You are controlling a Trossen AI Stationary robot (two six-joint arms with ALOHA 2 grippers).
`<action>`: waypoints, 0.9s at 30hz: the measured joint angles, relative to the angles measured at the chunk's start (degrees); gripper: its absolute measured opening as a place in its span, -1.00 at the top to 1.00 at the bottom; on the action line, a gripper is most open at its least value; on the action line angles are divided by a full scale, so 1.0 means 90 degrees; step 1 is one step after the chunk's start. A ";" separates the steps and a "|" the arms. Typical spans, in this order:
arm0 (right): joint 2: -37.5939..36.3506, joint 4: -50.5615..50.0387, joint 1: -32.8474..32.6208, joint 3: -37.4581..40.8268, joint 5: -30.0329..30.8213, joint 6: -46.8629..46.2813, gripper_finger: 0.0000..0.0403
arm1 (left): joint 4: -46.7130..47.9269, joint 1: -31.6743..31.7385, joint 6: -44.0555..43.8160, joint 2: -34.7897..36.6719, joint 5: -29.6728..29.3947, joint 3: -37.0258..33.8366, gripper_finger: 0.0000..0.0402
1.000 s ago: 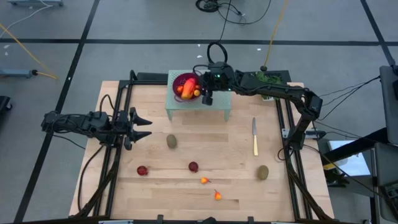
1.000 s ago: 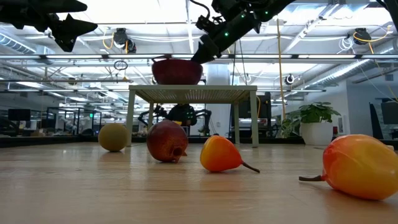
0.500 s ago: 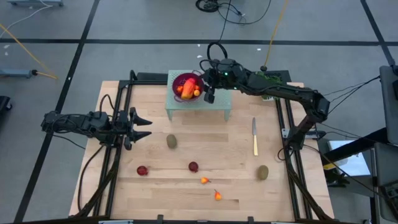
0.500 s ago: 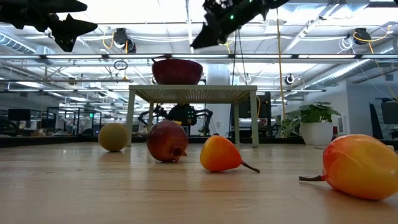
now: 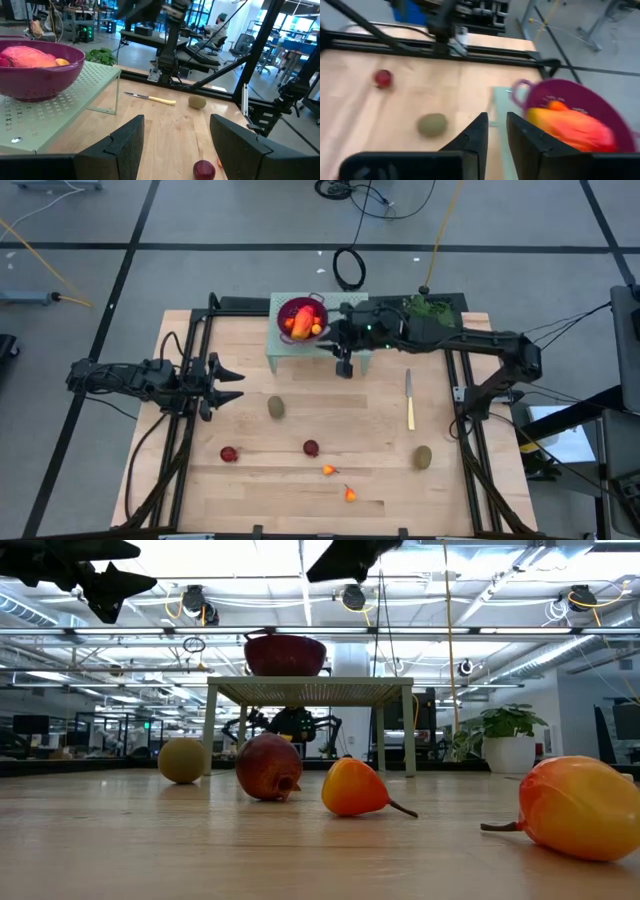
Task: Pick & Place Fruit
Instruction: Put the pear into the violet strainer bowl on the shelf
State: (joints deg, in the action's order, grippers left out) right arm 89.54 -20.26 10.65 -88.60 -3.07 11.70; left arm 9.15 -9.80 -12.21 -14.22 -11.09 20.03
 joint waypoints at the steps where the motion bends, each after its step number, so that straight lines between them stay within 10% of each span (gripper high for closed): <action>1: -0.0002 0.0009 -0.0104 0.0000 0.0000 -0.0084 0.70 | 0.0002 0.0000 -0.0001 -0.0002 0.0000 0.0000 -0.13; 27: -0.0002 -0.1076 -0.2174 0.0000 -0.0835 -0.2365 0.71 | 0.0002 0.0000 0.0000 0.0001 0.0002 0.0000 -0.13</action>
State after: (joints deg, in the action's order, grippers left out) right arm 89.52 -29.94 -8.92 -88.60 -10.59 -9.58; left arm 9.17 -9.80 -12.21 -14.22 -11.07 20.03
